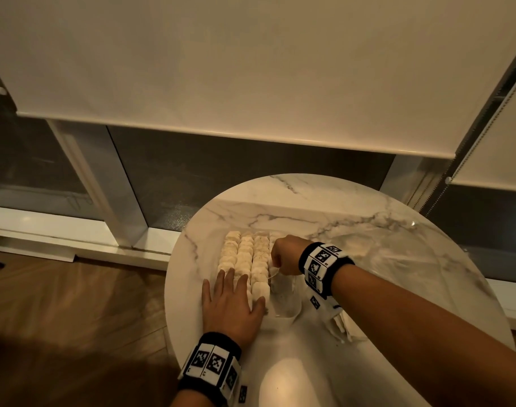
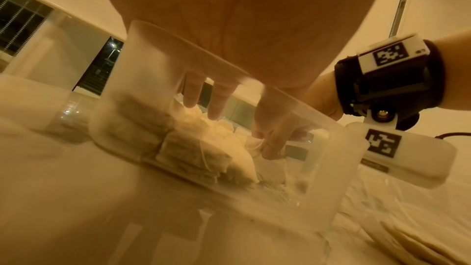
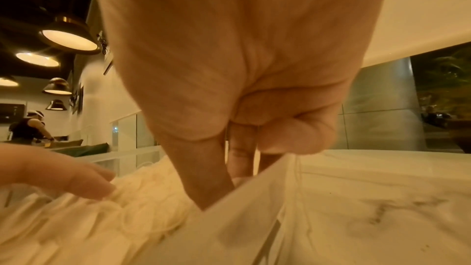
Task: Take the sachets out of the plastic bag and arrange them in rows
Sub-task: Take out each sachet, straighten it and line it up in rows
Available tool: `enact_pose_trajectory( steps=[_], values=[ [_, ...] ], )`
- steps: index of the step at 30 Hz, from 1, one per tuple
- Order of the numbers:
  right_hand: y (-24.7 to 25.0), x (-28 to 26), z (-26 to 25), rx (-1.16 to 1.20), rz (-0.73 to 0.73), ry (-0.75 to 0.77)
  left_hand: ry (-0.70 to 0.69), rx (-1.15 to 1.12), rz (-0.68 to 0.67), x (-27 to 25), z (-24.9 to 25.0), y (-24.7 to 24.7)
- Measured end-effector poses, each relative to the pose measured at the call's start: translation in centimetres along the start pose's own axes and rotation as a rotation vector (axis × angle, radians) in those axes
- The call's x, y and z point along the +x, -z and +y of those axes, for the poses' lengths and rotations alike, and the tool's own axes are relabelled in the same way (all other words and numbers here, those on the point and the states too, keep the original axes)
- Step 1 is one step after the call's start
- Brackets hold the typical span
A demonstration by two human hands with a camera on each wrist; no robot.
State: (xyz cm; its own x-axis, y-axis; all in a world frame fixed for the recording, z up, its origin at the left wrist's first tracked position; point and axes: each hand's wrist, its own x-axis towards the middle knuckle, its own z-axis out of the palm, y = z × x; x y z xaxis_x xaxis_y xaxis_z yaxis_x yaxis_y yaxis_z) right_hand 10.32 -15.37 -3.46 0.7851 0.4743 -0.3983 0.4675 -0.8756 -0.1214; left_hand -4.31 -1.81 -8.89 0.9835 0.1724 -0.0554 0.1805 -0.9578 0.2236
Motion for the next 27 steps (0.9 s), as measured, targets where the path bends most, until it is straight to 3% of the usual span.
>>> enact_pose_trajectory(
  steps=[6,13,16,21,27],
  values=[
    [0.1,0.6,0.2,0.014,0.049,-0.015,-0.002,0.002,0.013,-0.1,0.0,0.1],
    [0.1,-0.5,1.0,0.195,0.239,-0.064,0.003,0.012,0.014,-0.1,0.1,0.1],
    [0.1,-2.3,0.2,0.178,0.165,-0.057,0.005,0.017,0.015,-0.1,0.1,0.1],
    [-0.6,-4.4,-1.7,-0.053,-0.004,-0.059,0.008,0.008,0.008,0.0,0.1,0.2],
    [-1.9,-4.7,-2.2,-0.104,-0.028,-0.04,0.009,-0.004,0.016,0.0,0.1,0.3]
  ],
)
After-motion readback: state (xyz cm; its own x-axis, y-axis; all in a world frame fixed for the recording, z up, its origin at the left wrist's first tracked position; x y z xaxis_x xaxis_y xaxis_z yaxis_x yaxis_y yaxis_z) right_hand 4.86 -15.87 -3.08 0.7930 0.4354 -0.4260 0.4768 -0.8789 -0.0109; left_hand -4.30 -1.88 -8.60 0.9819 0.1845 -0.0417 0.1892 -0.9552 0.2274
